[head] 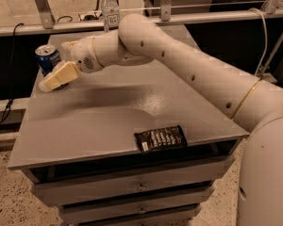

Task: Knock pepsi can over

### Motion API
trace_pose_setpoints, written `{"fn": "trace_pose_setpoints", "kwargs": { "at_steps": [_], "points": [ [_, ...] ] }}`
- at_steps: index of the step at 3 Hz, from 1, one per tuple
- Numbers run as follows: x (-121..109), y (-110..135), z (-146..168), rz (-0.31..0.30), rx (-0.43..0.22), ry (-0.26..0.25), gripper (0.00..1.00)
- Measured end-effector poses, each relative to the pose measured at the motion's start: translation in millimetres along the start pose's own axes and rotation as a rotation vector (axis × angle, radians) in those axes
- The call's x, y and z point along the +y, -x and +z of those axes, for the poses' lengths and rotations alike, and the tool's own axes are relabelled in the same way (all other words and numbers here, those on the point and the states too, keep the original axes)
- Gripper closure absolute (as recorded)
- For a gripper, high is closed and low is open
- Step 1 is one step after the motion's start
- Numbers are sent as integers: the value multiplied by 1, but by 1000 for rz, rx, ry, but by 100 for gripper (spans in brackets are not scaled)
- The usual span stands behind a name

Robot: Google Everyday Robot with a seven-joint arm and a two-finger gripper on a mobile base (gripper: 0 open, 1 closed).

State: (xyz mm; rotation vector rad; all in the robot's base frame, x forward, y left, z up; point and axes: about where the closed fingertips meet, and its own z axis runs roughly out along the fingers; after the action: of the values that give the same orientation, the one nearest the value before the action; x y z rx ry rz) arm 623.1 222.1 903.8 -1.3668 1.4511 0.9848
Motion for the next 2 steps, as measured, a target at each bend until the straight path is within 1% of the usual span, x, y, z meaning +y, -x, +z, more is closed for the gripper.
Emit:
{"fn": "trace_pose_setpoints", "kwargs": {
  "at_steps": [1,2],
  "points": [
    [0,10,26,-4,-30,-9,0],
    [-5,6,45,3,-33,-27,16]
  ]
}}
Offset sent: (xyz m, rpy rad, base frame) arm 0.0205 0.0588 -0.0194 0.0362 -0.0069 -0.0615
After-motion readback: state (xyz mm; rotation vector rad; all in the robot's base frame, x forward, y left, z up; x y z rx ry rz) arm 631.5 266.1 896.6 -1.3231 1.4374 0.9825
